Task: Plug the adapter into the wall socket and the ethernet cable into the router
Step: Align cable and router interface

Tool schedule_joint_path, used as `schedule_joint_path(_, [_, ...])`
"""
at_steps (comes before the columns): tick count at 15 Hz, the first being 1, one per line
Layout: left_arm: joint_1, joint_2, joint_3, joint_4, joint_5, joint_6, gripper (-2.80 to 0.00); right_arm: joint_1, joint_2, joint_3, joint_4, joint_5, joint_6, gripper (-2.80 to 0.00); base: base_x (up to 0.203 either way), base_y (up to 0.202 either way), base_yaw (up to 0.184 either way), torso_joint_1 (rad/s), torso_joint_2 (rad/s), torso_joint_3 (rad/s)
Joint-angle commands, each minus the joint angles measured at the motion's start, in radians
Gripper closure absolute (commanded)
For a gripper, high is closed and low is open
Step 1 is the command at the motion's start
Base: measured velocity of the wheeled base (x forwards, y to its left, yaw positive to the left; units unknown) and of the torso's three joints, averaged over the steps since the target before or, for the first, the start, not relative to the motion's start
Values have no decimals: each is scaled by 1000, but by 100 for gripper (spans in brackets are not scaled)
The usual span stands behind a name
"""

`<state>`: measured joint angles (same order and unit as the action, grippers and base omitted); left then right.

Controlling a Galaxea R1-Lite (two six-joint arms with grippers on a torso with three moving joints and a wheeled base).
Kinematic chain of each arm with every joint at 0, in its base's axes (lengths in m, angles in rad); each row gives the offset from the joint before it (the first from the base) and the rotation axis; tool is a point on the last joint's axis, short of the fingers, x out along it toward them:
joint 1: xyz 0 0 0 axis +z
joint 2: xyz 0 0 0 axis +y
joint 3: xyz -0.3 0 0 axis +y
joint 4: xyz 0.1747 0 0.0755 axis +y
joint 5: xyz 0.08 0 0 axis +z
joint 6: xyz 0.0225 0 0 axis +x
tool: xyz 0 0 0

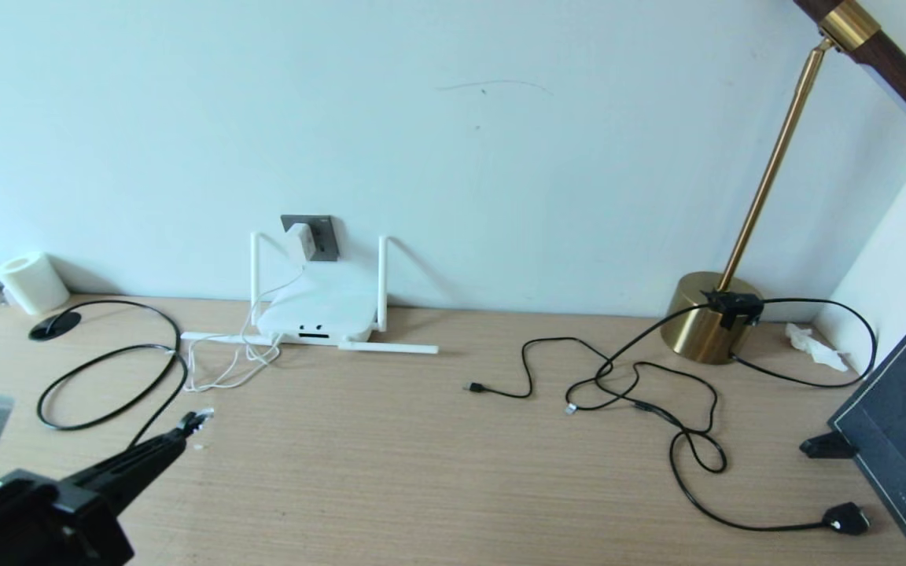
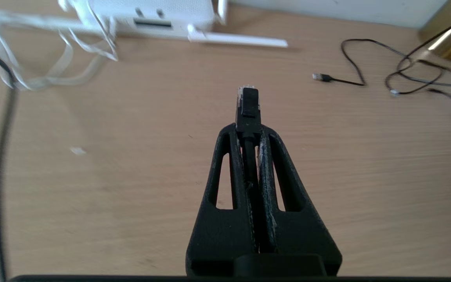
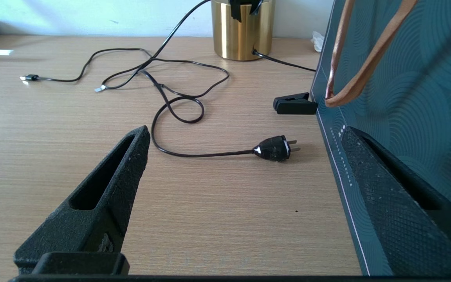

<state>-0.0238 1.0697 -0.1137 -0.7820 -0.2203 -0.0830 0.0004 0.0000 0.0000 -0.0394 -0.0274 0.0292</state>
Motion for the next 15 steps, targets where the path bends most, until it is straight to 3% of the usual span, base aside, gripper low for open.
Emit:
schedule_joint_path(1, [1,19,-7,-3,-10,-88,0,1,0,11,-1,0,0,-280,0,0,0,0,0,0])
schedule_joint_path(3, [5,-9,-13,3,5,-64,0,1,0,11,-1,0,0,-280,0,0,0,0,0,0])
schedule_joint_path(6, [7,-43,38,34,89,-16,0,0,0,11,-1,0,0,-280,0,0,0,0,0,0])
schedule_joint_path(10, [6,-179,79,87,96,69,0,1,0,11,-1,0,0,-280,0,0,0,0,0,0])
schedule_joint_path(15, [2,-461,76,234,97,90,0,1,0,11,-1,0,0,-280,0,0,0,0,0,0])
